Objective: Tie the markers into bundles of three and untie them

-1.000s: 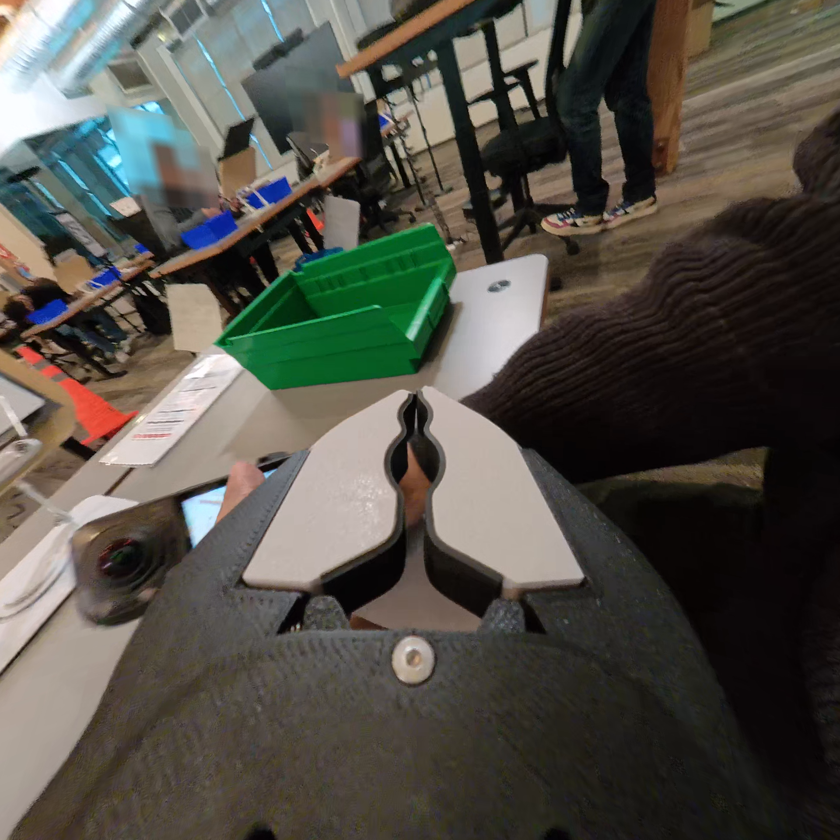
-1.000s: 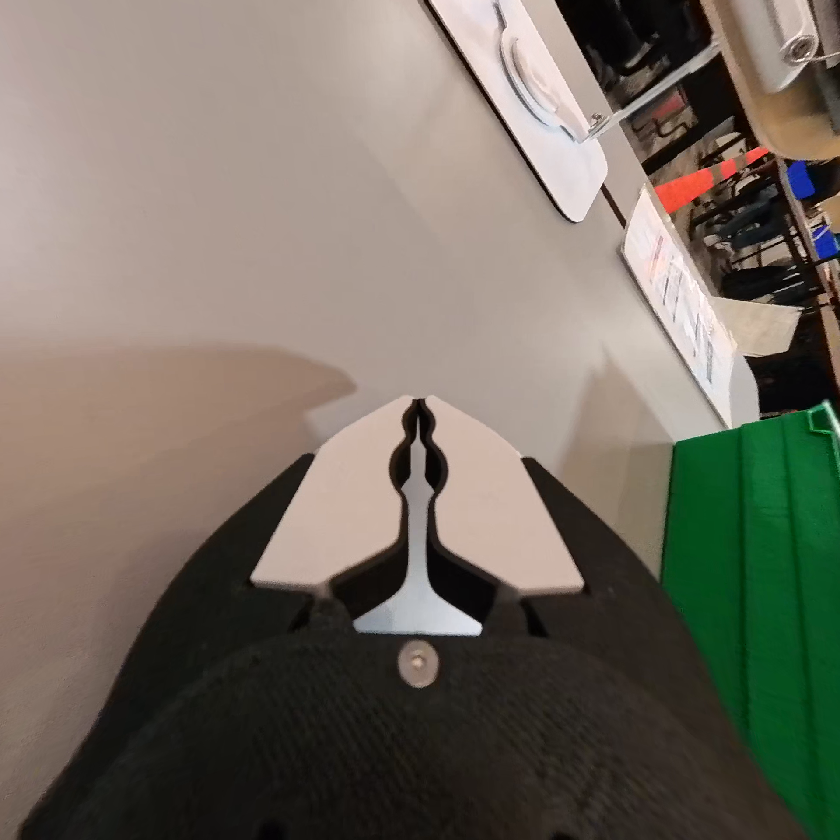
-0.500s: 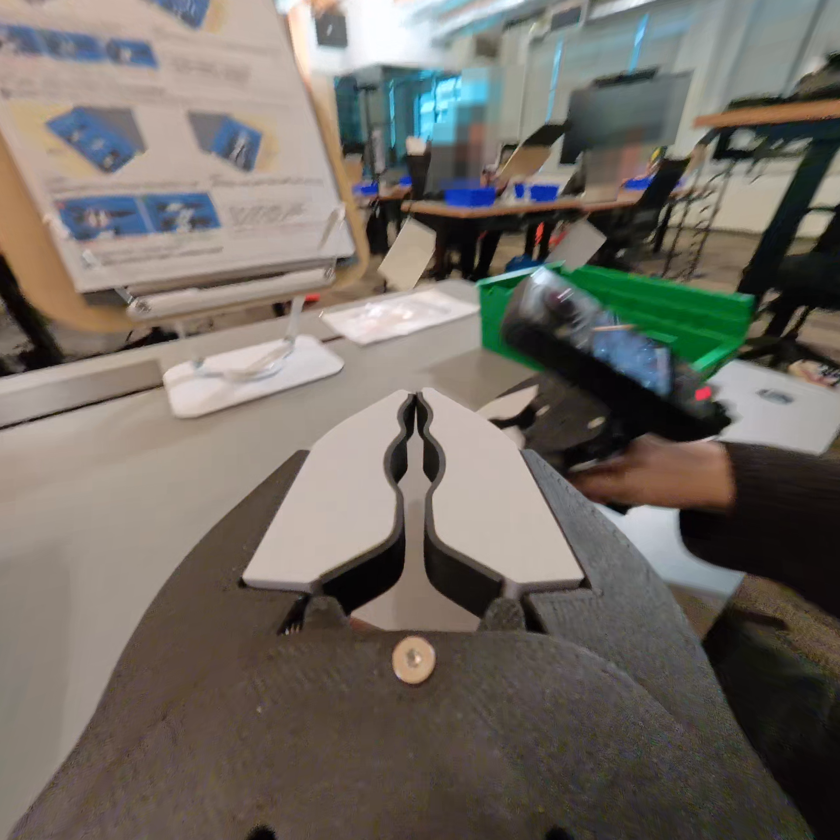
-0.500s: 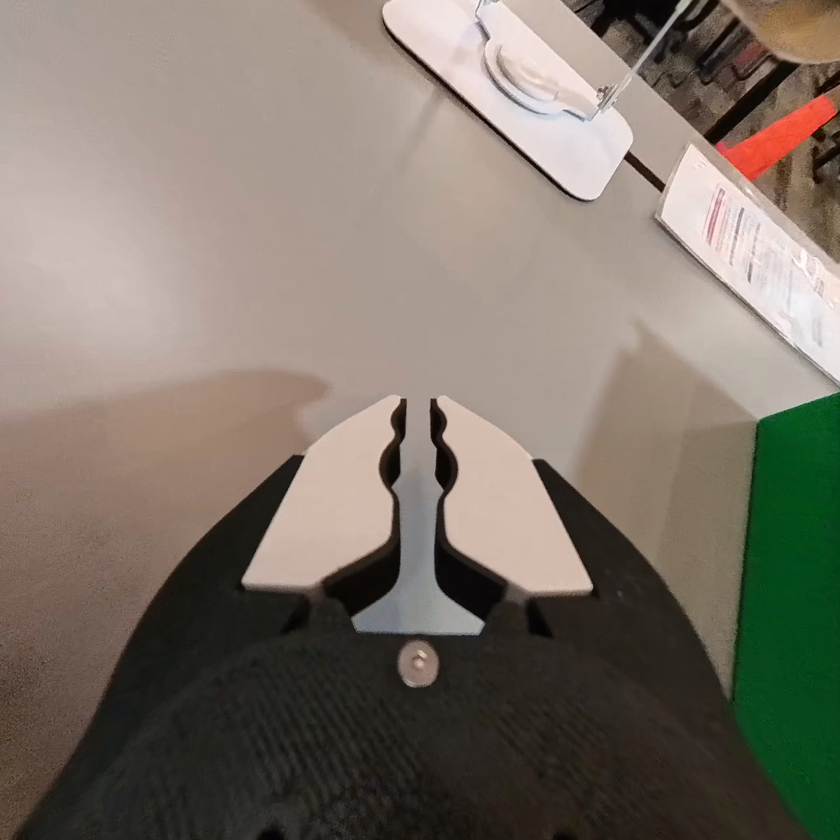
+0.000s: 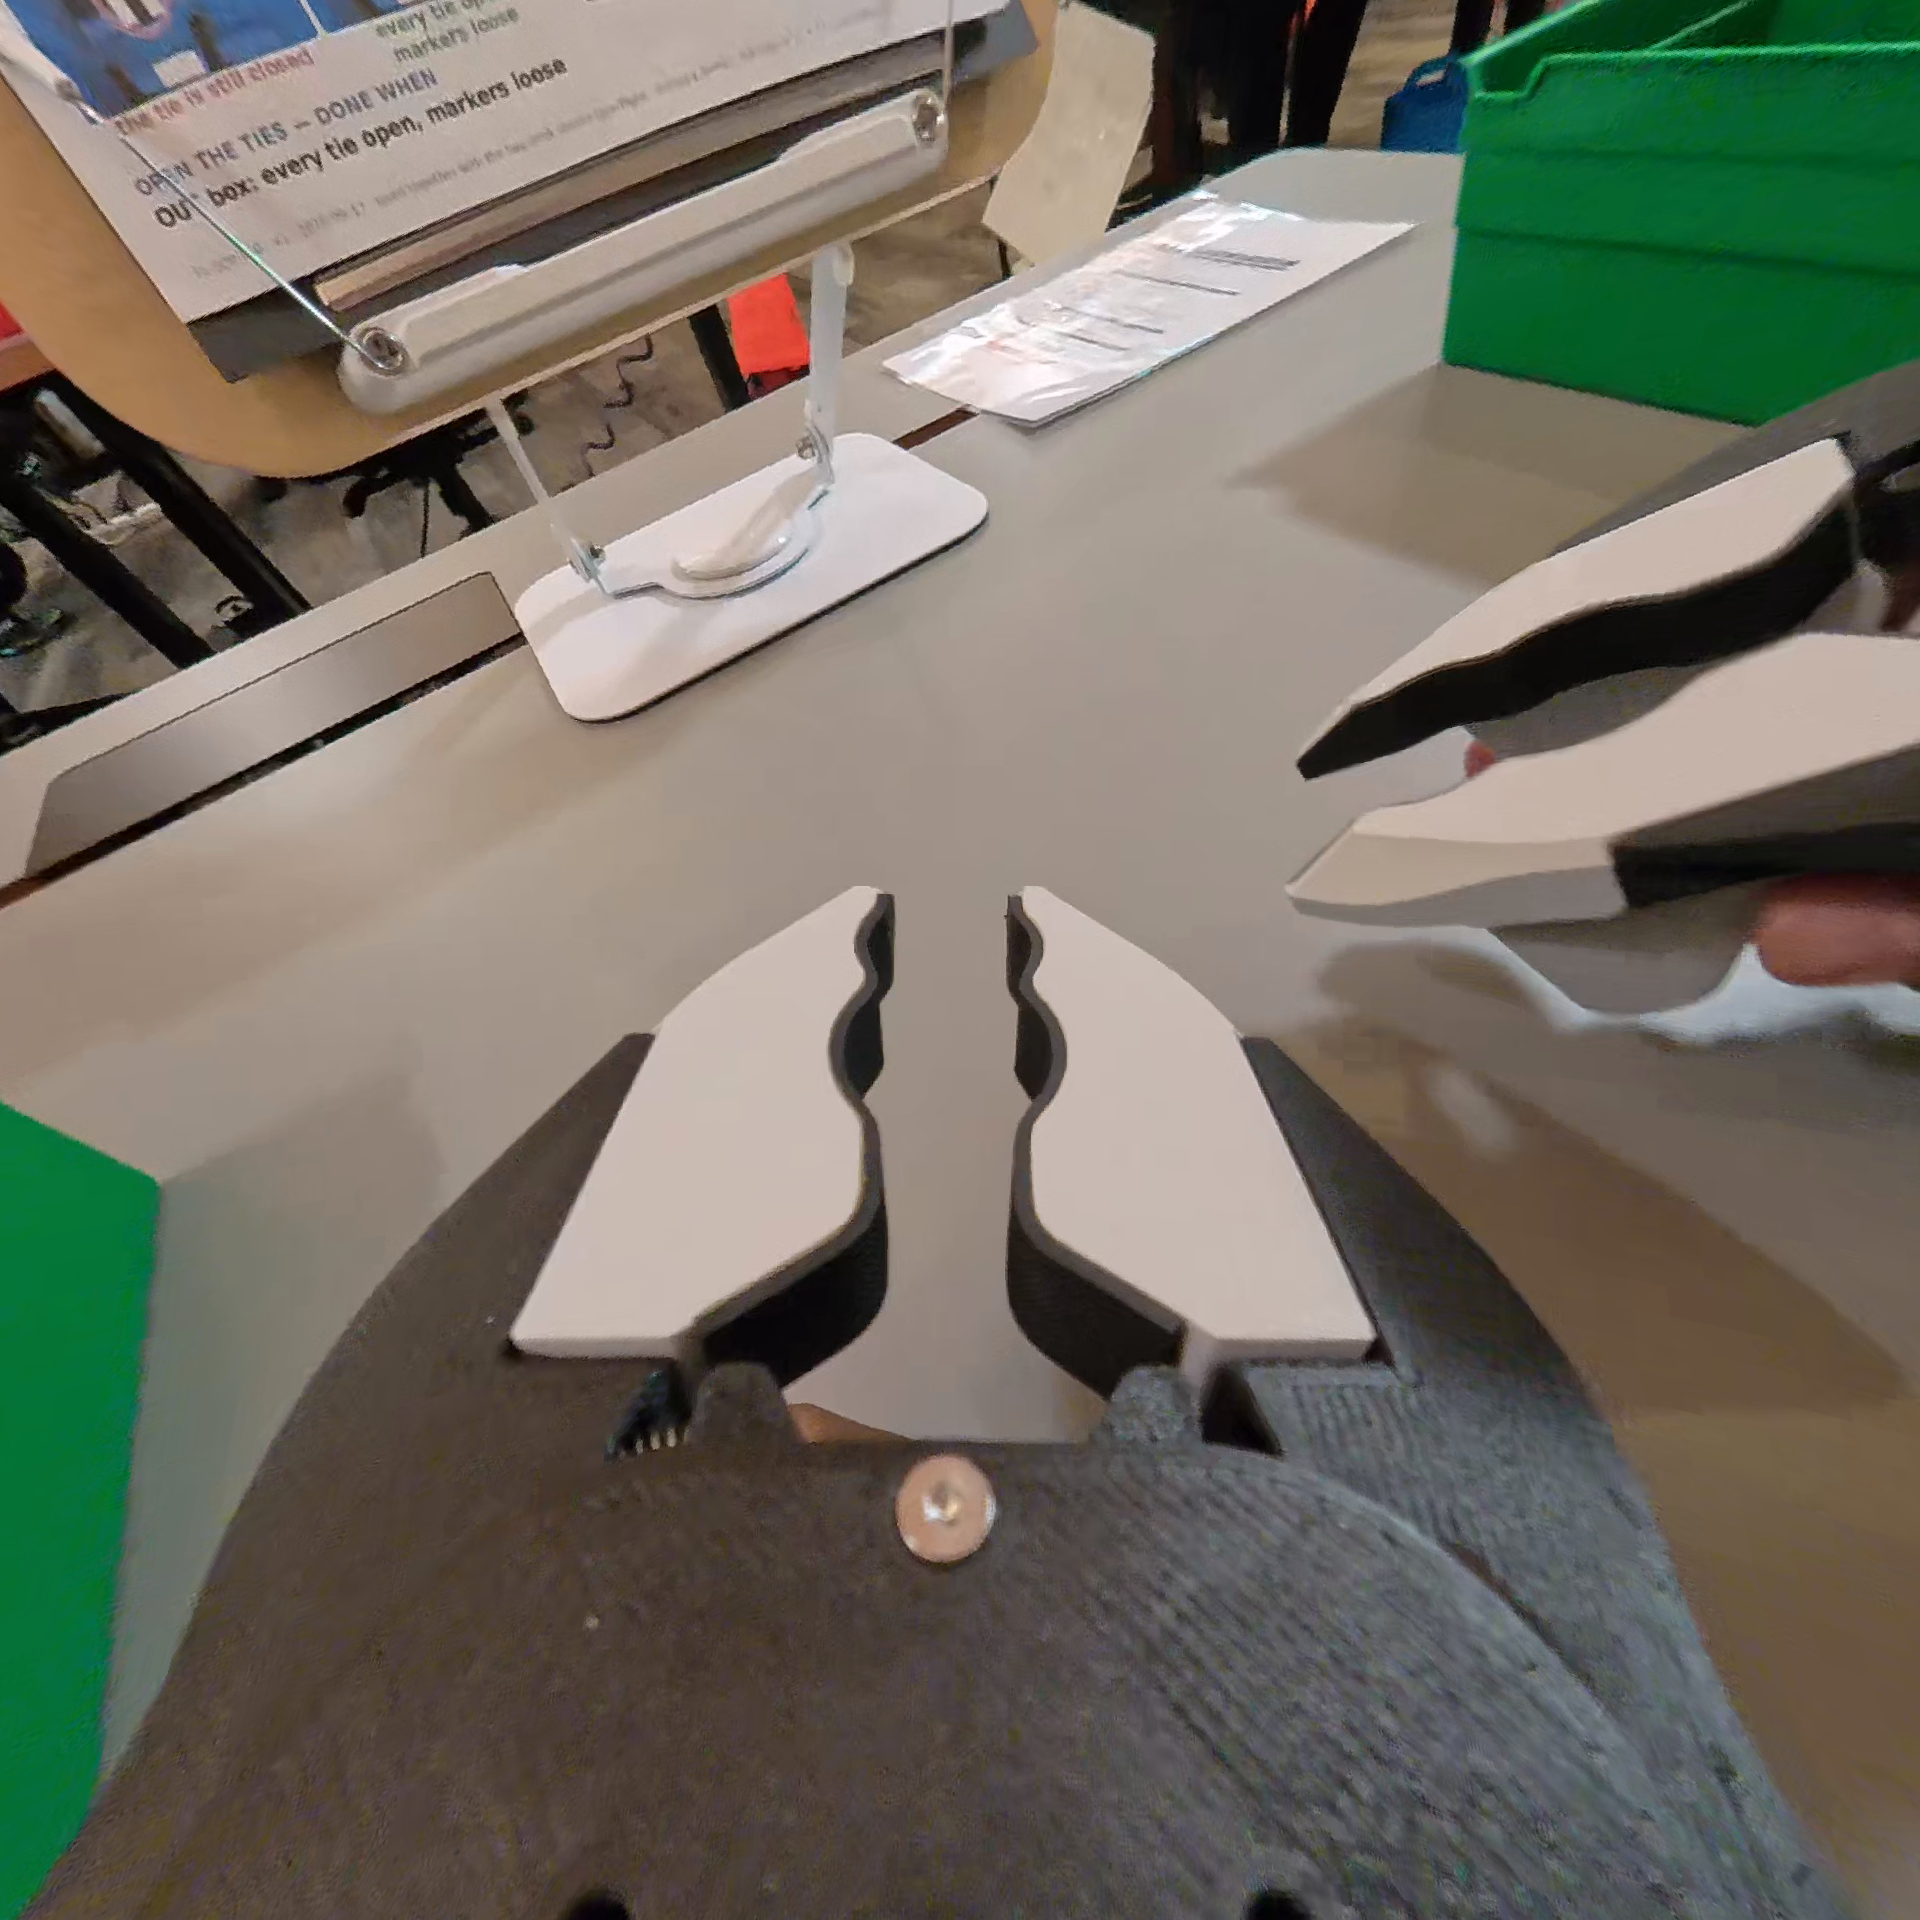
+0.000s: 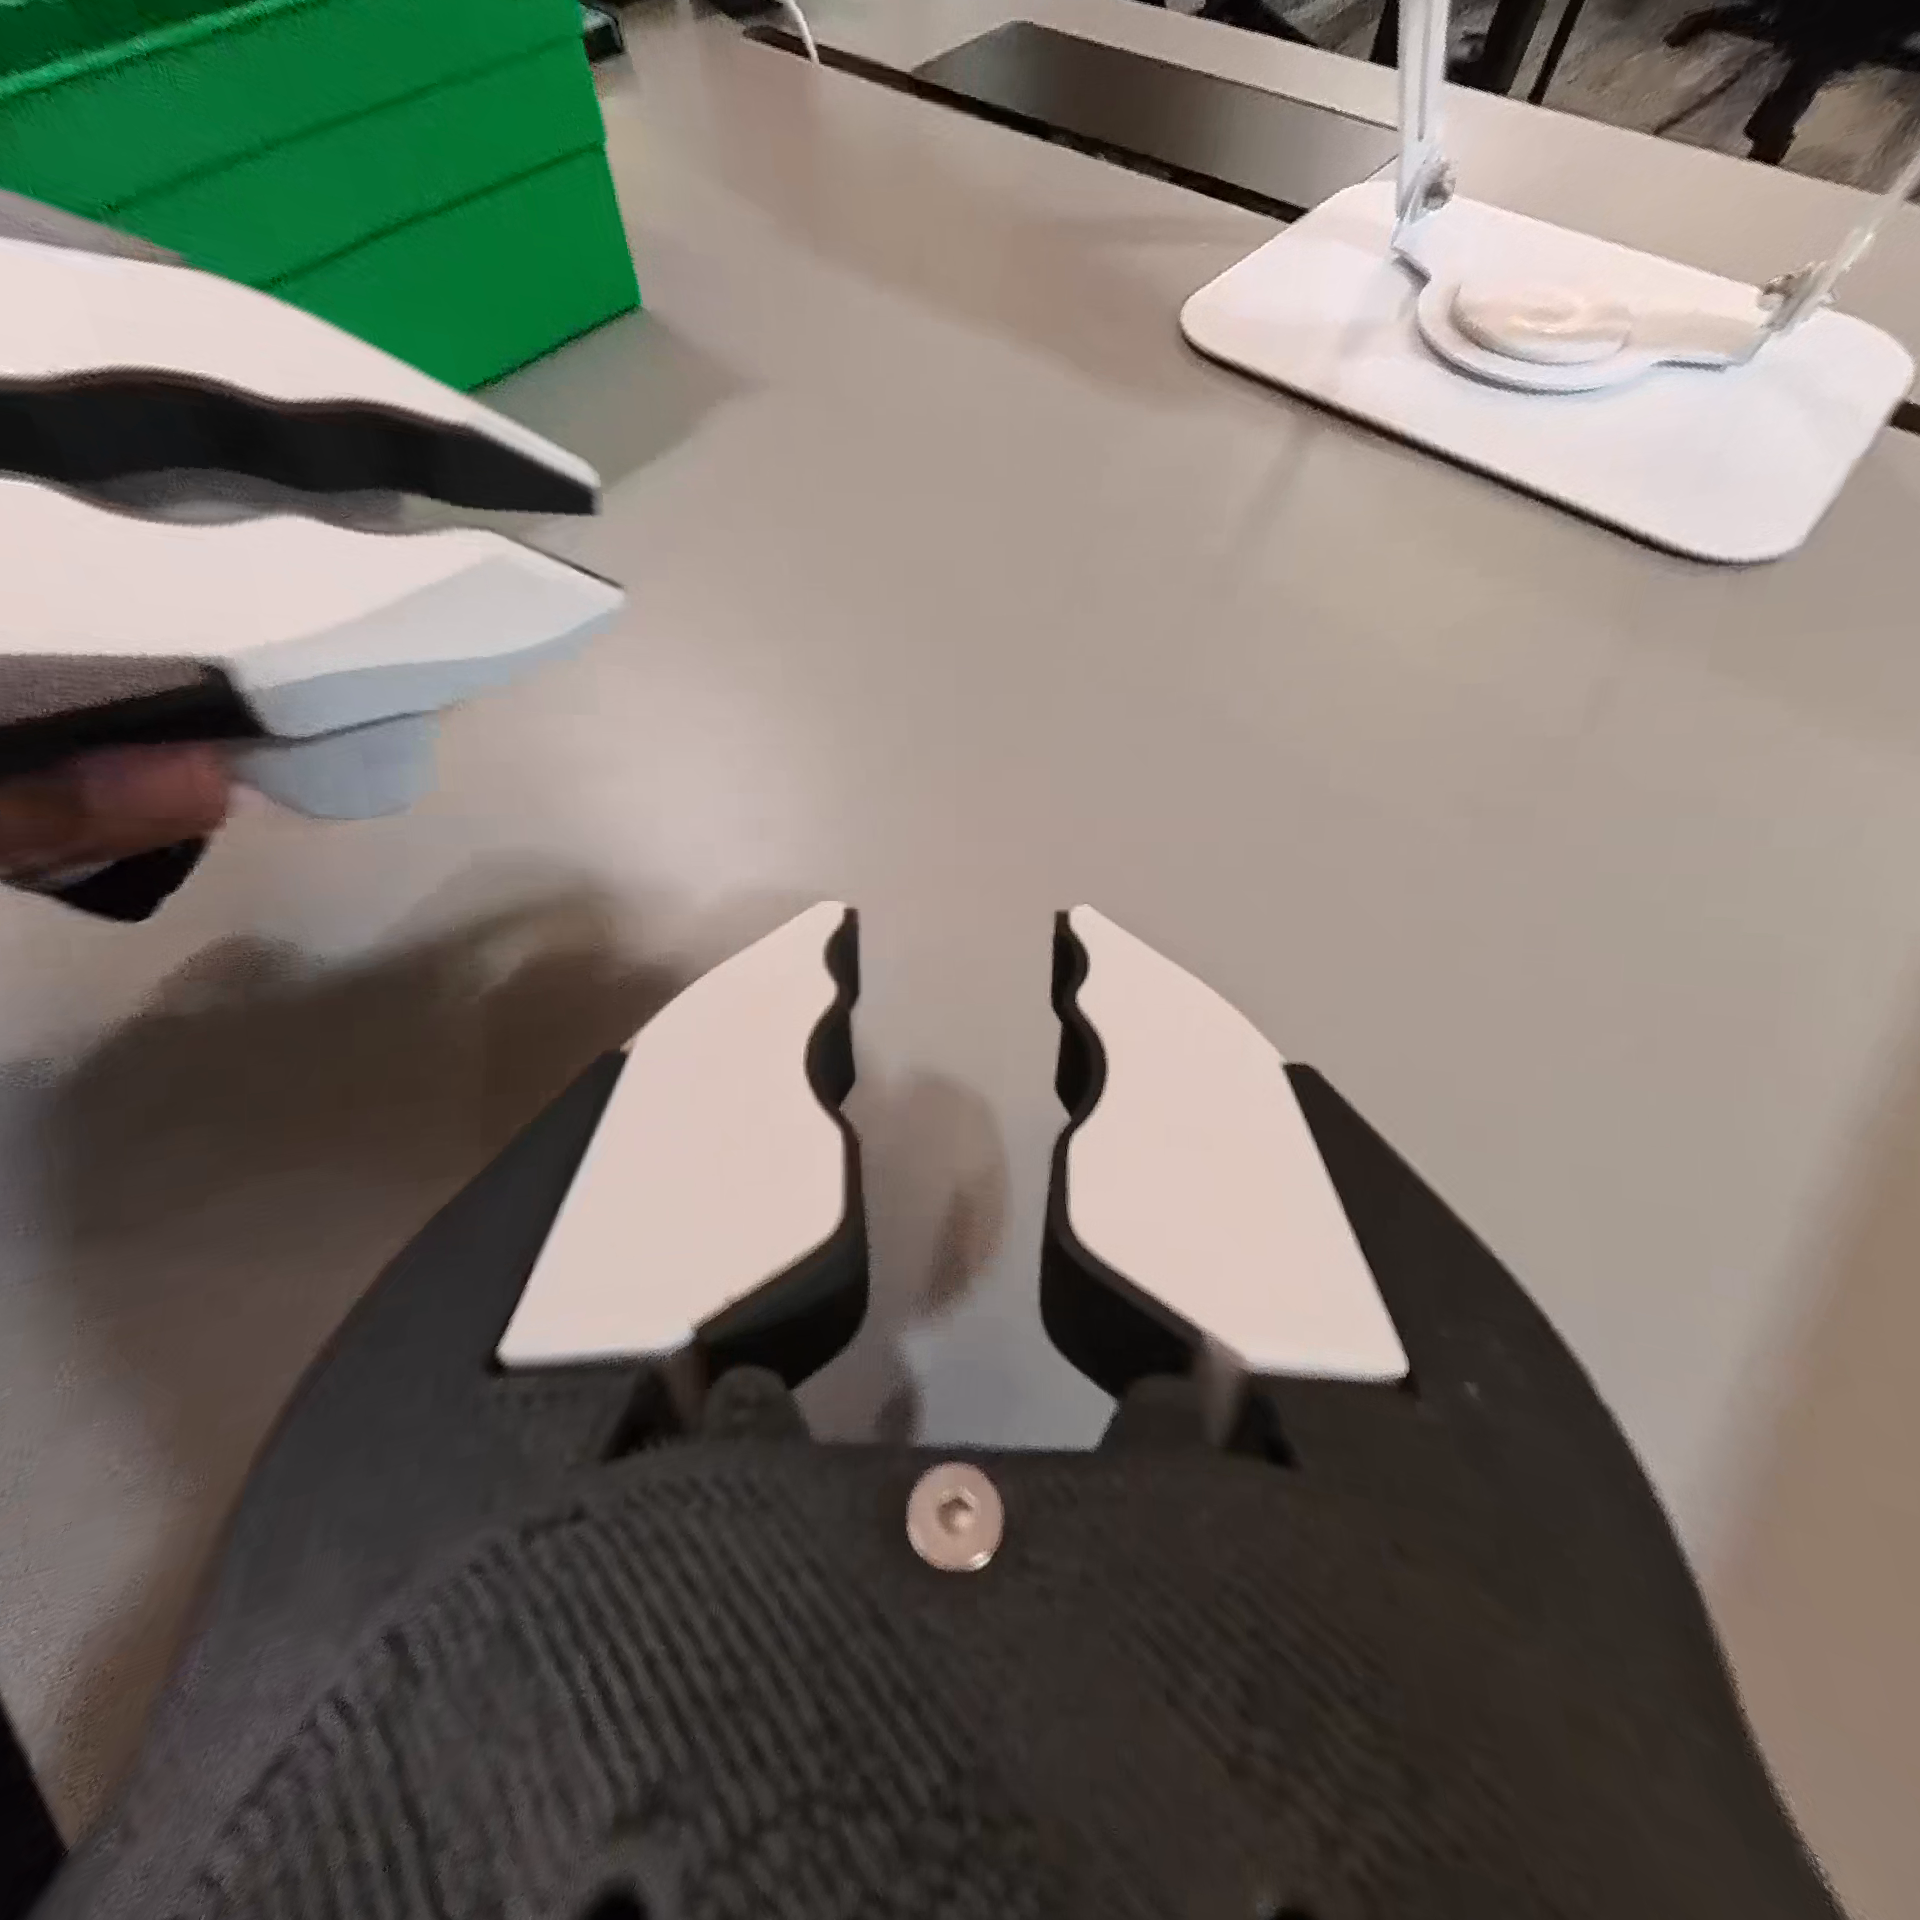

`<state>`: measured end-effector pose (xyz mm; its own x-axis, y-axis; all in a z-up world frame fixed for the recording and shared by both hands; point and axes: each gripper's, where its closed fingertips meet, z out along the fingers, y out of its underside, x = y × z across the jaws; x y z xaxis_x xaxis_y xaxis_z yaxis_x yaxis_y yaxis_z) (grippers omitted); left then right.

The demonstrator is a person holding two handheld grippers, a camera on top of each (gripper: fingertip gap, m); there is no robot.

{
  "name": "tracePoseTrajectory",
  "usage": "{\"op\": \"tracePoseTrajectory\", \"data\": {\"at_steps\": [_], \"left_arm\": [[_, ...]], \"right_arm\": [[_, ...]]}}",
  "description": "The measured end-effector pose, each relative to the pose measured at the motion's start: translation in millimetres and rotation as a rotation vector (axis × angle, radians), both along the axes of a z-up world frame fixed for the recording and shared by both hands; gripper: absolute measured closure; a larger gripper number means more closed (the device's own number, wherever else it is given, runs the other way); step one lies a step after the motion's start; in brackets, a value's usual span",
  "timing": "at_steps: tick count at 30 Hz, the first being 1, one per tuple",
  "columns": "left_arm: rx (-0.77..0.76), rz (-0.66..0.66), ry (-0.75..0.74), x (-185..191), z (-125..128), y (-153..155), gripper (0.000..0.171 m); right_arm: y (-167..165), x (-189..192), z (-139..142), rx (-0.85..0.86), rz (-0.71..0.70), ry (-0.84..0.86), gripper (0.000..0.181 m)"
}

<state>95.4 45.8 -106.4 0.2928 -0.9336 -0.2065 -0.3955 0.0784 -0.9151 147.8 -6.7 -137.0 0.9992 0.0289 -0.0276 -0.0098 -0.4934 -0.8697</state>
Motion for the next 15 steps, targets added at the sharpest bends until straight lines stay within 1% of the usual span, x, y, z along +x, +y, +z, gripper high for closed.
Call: {"op": "tracePoseTrajectory", "data": {"at_steps": [4,7,10,13,15], "left_arm": [[-0.035,0.024,-0.051,18,8,13,0.148],[-0.036,0.054,-0.043,24,9,20,0.147],[-0.052,0.069,-0.058,16,12,16,0.147],[-0.028,0.079,-0.088,9,20,12,0.147],[-0.025,0.082,-0.093,7,21,11,0.146]], "right_arm": [[13,-8,7,0.022,0.062,0.027,0.142],[16,-13,12,0.033,0.094,0.036,0.142],[13,-12,20,0.052,0.088,0.020,0.141],[8,-15,34,0.092,0.084,0.059,0.141],[6,-18,38,0.101,0.083,0.087,0.140]]}}
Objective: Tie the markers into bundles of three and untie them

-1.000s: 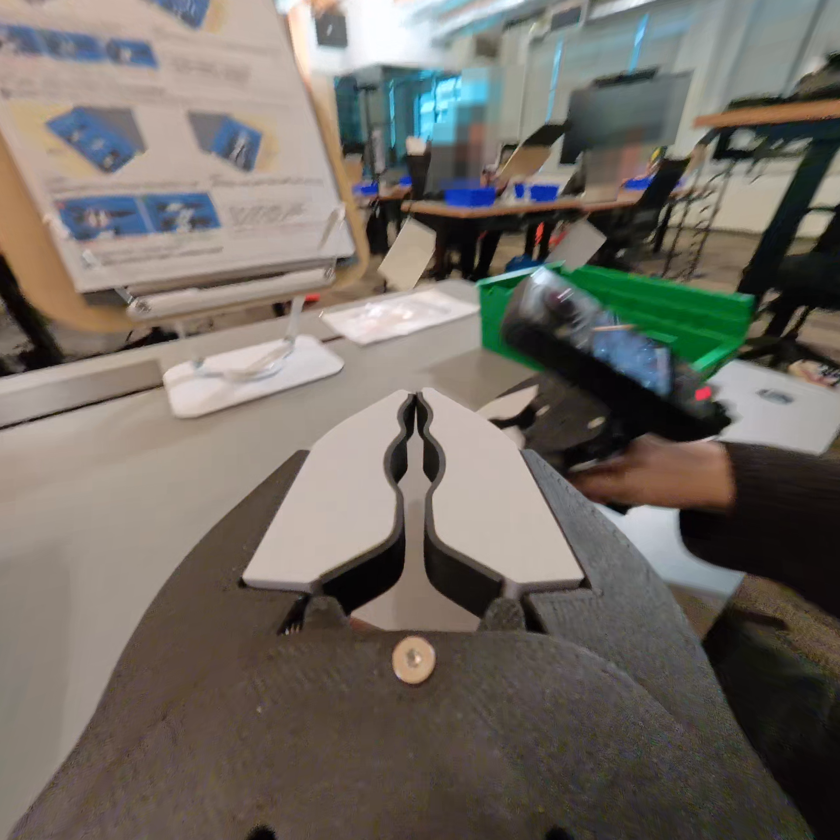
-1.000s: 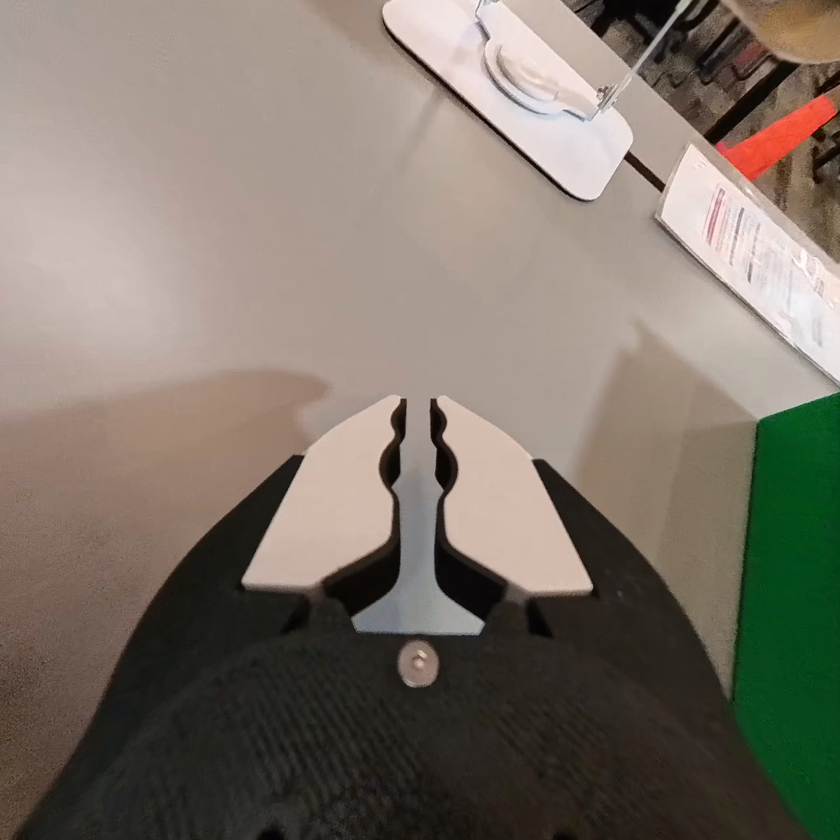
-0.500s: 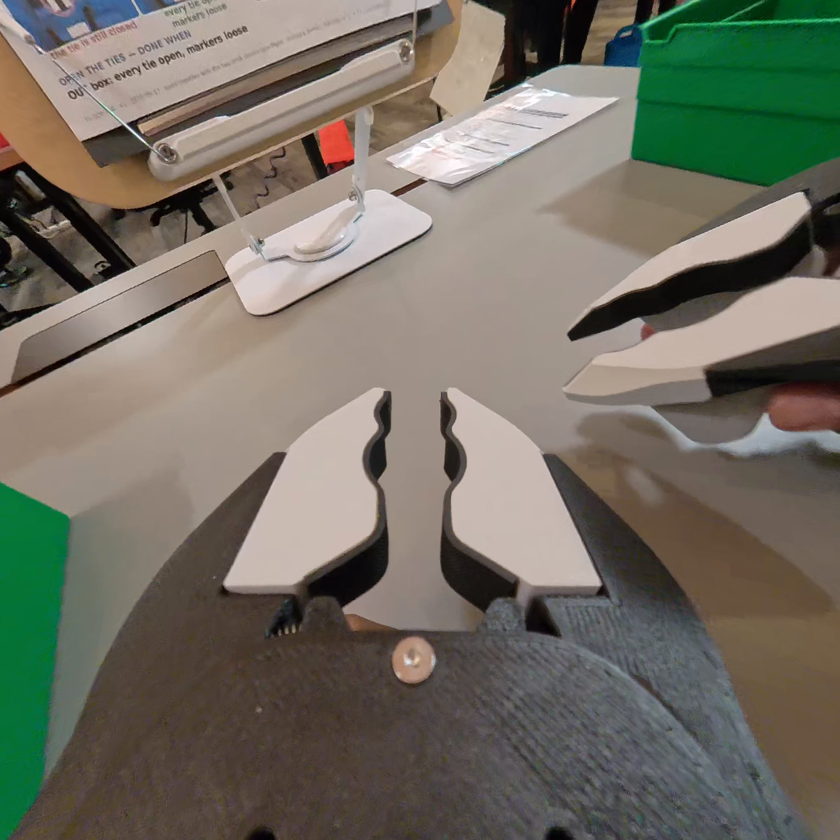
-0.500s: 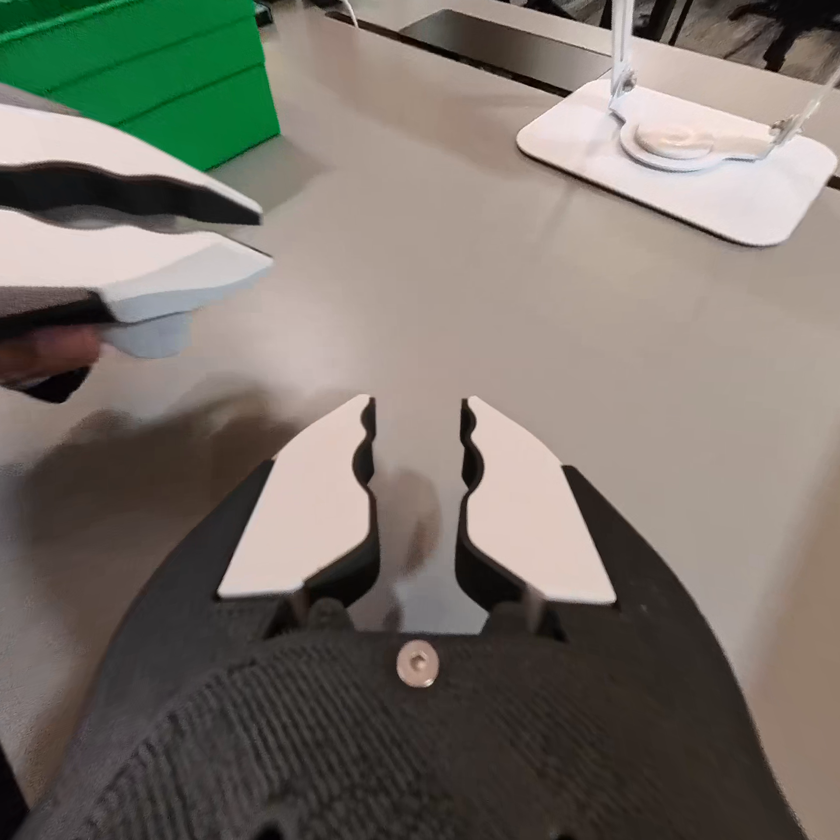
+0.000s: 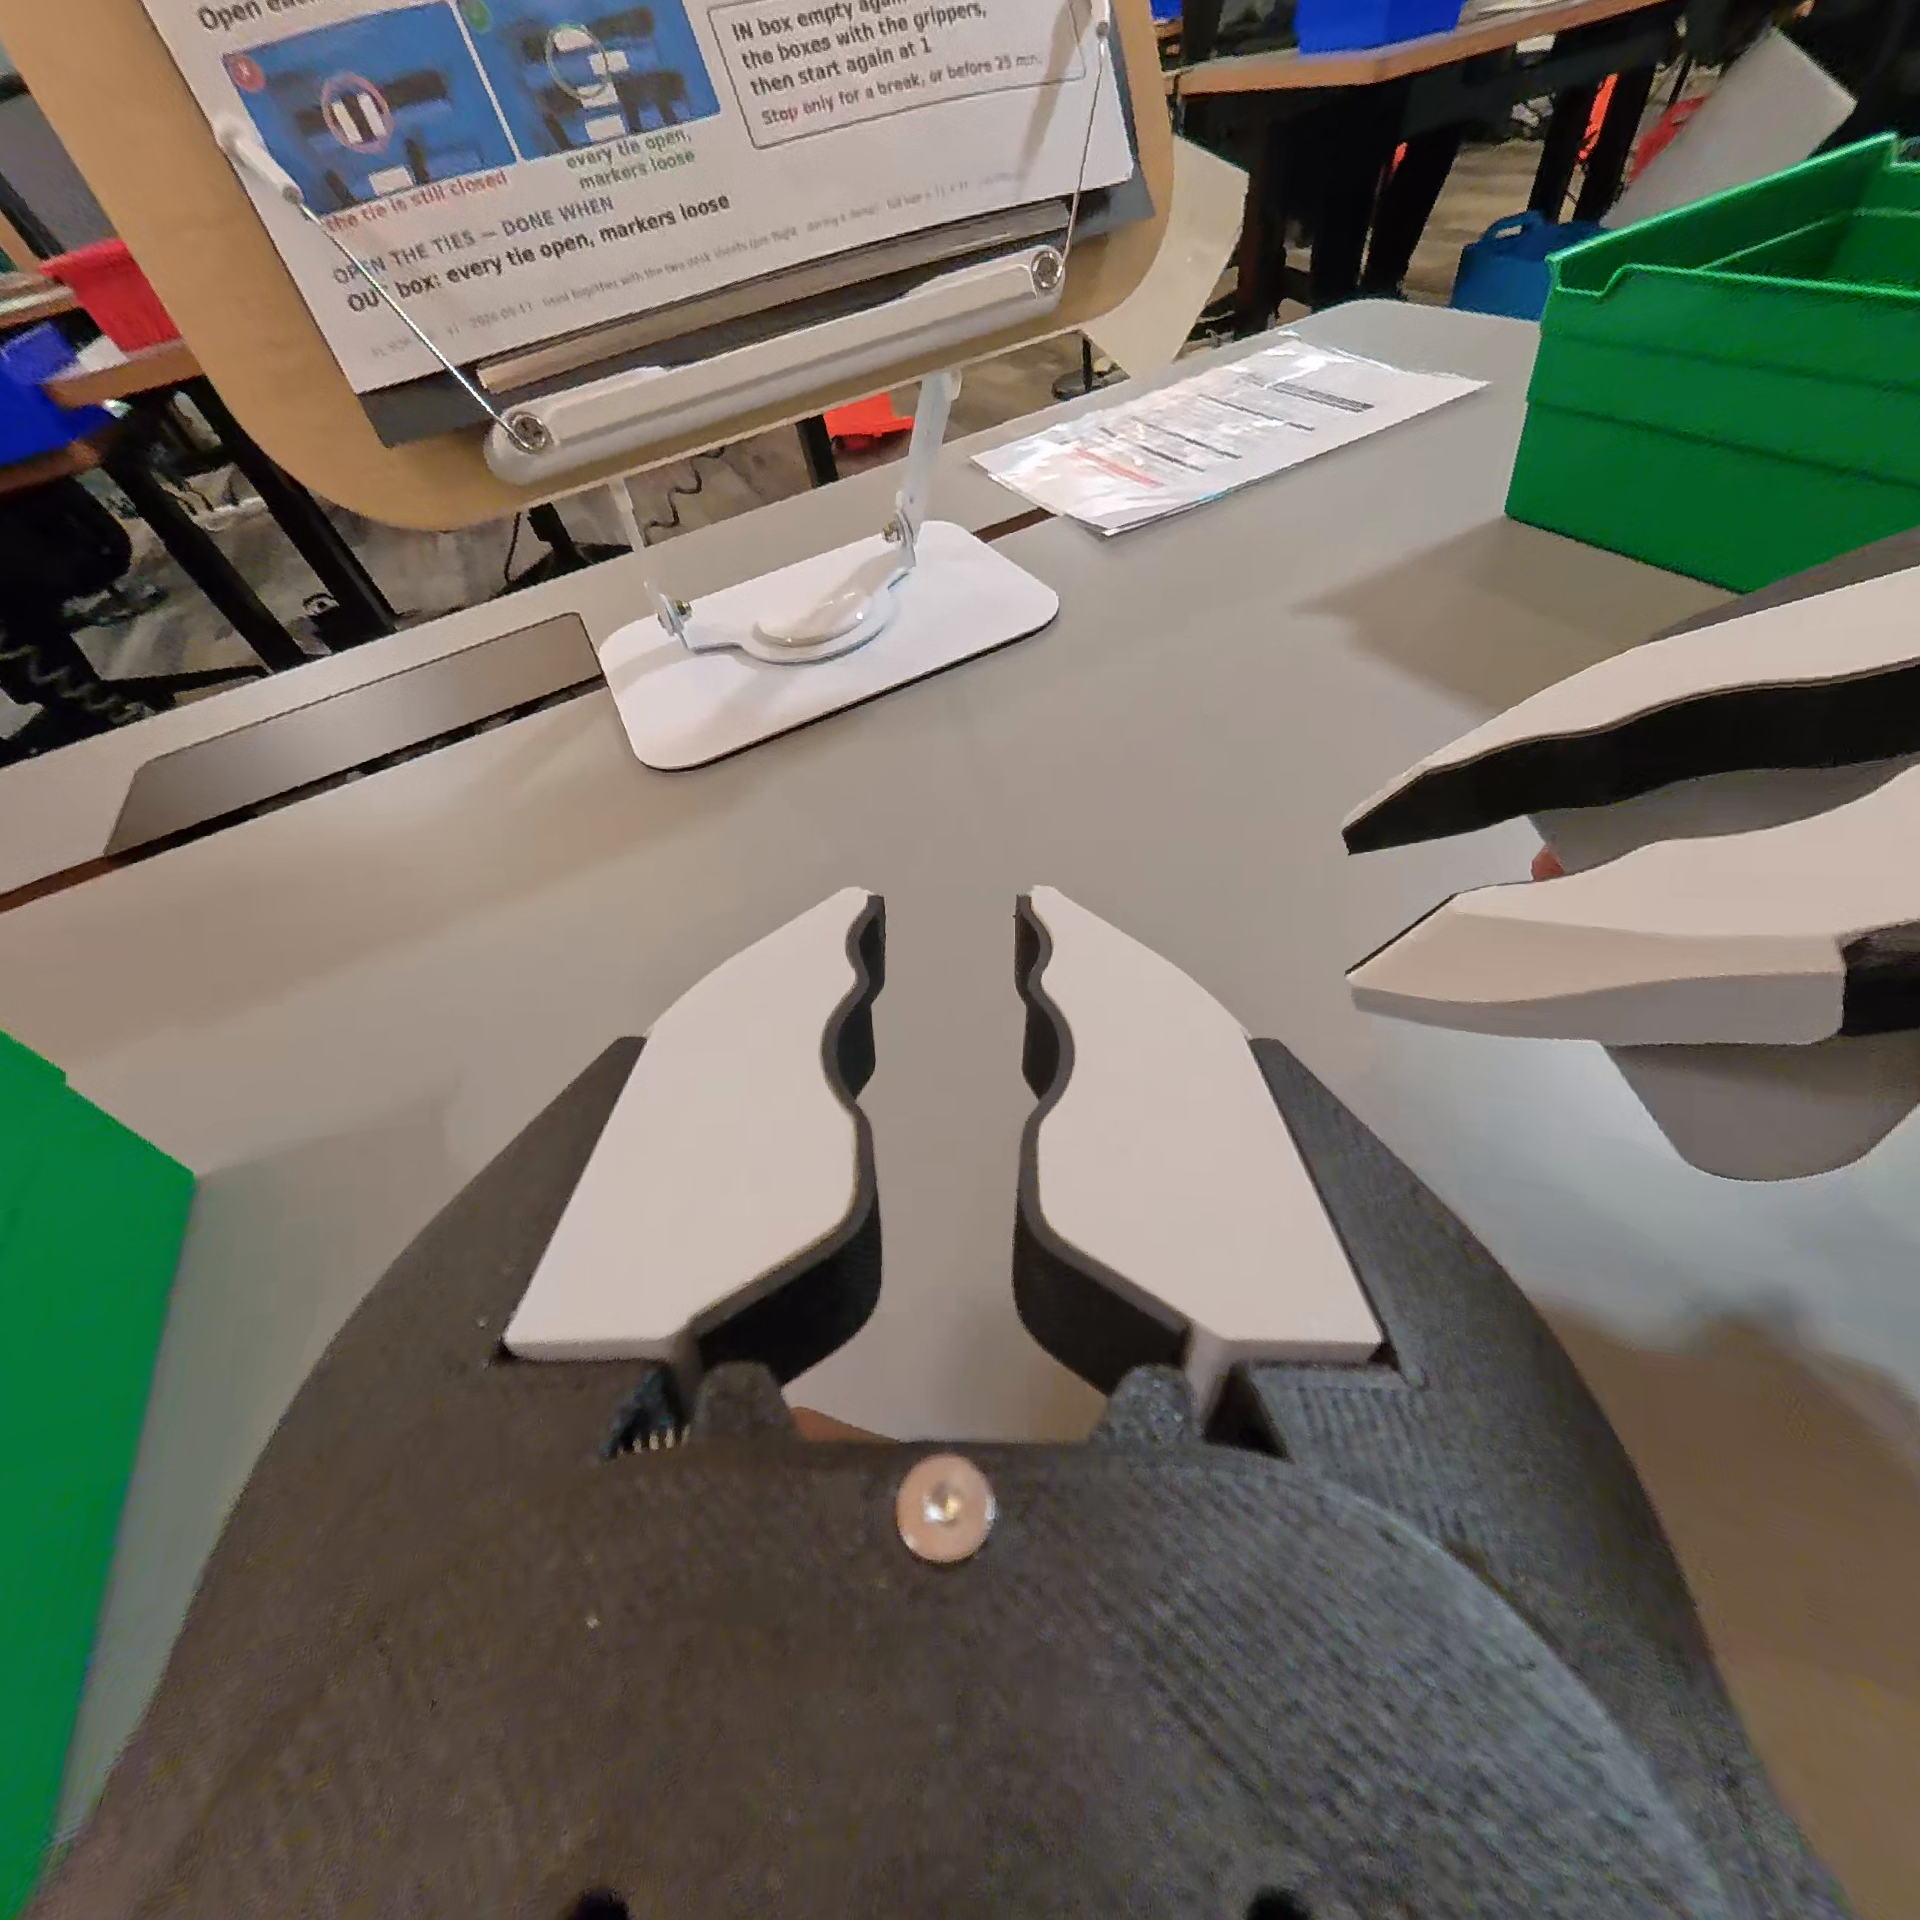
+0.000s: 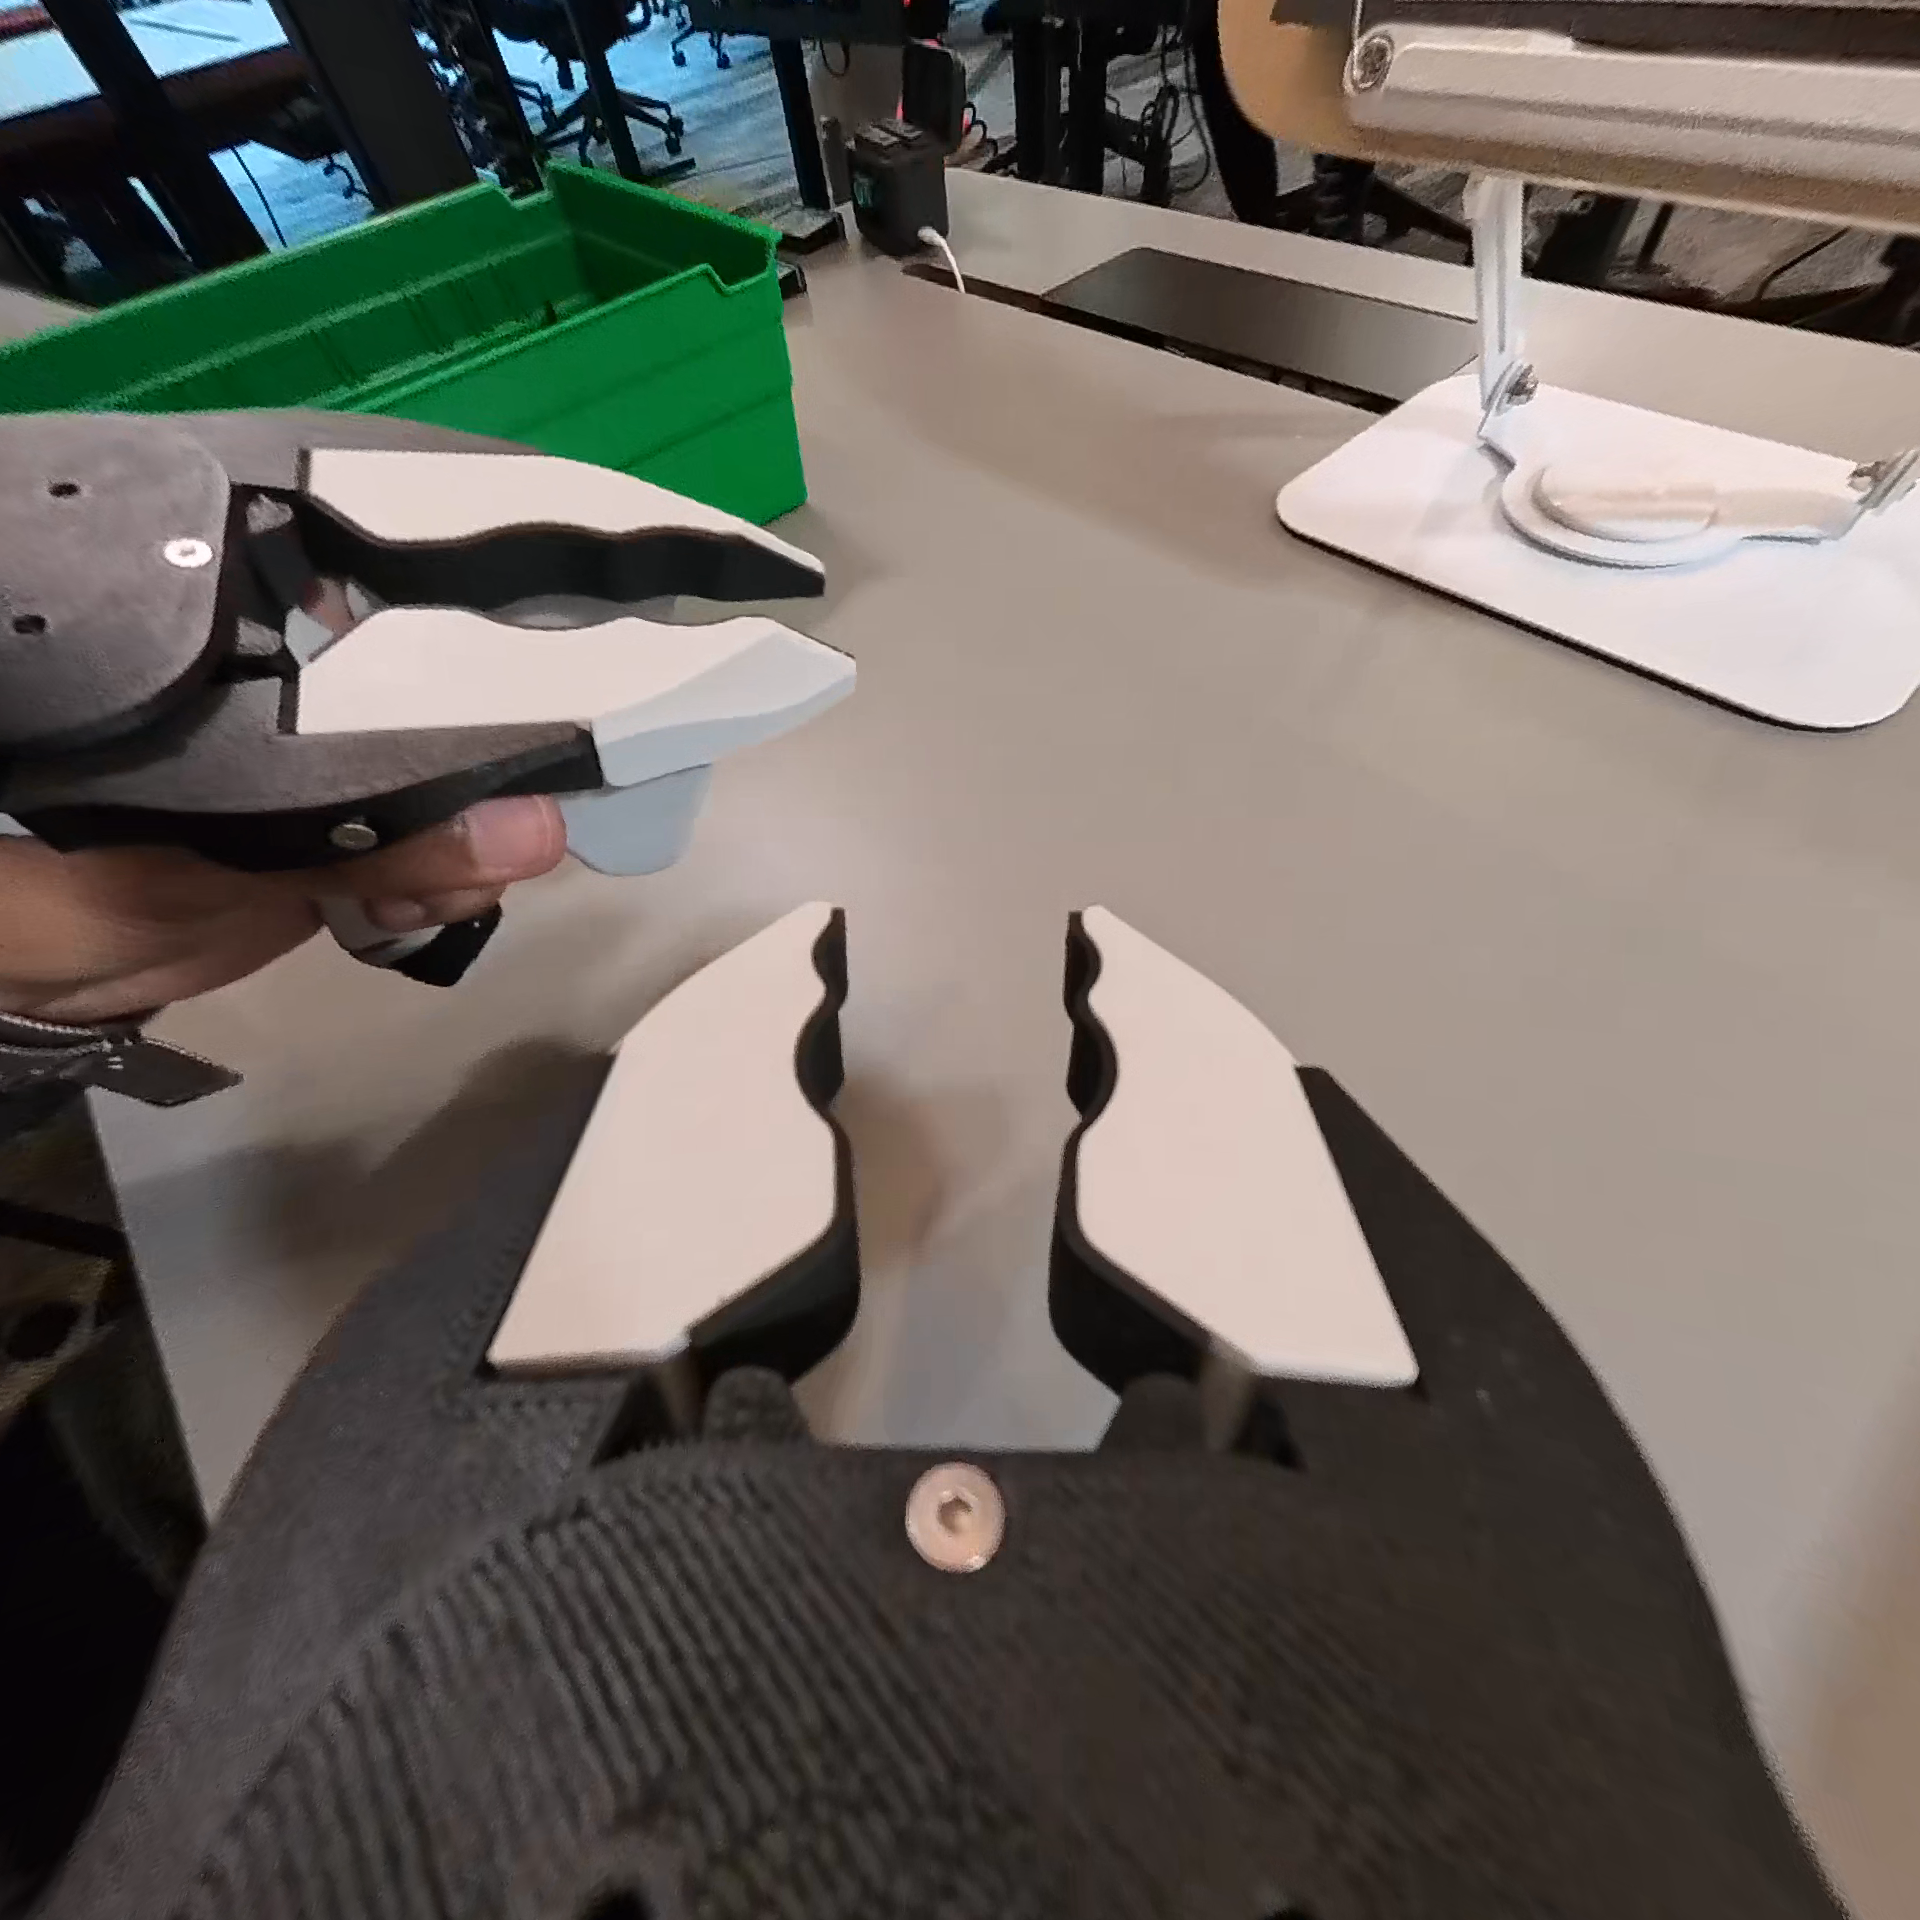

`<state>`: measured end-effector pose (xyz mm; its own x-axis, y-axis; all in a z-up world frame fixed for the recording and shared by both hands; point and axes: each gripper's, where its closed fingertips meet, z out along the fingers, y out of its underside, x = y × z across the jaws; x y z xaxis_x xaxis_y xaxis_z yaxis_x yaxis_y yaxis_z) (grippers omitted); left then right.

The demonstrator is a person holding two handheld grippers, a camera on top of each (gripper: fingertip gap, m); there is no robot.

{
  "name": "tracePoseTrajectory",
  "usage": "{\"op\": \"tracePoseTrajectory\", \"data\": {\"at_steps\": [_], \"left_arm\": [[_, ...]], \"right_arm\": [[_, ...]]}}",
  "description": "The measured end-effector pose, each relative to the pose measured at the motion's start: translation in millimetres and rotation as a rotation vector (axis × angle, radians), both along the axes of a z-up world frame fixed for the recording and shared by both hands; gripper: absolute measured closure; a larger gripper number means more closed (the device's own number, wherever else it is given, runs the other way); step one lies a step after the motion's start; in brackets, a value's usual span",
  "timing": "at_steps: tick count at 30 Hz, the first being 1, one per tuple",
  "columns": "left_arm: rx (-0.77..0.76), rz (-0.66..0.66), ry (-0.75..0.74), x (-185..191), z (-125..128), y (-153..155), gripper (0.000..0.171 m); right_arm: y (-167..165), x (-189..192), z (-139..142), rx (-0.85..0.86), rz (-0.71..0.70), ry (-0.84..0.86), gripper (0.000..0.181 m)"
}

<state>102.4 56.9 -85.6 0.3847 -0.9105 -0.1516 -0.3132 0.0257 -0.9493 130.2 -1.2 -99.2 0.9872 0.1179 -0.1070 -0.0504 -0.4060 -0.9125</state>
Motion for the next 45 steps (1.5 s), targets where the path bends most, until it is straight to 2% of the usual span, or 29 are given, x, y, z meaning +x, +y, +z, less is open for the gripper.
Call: {"op": "tracePoseTrajectory", "data": {"at_steps": [6,11,18,23,34,45], "left_arm": [[-0.115,-0.038,0.070,-4,-22,-2,0.136],[-0.176,-0.014,0.118,-11,-35,7,0.132],[-0.208,-0.014,0.125,-8,-40,11,0.130],[-0.174,-0.060,0.146,15,-40,3,0.128],[-0.113,-0.248,0.206,80,-46,-41,0.129],[-0.109,-0.316,0.220,101,-50,-61,0.130]], "right_arm": [[1,5,-5,-0.021,-0.032,-0.043,0.138],[7,16,-23,-0.070,-0.049,-0.130,0.133],[8,24,-37,-0.106,-0.034,-0.187,0.137],[-8,39,-43,-0.121,-0.087,-0.224,0.132],[-61,87,-41,-0.110,-0.305,-0.235,0.128],[-83,102,-43,-0.125,-0.376,-0.246,0.126]]}}
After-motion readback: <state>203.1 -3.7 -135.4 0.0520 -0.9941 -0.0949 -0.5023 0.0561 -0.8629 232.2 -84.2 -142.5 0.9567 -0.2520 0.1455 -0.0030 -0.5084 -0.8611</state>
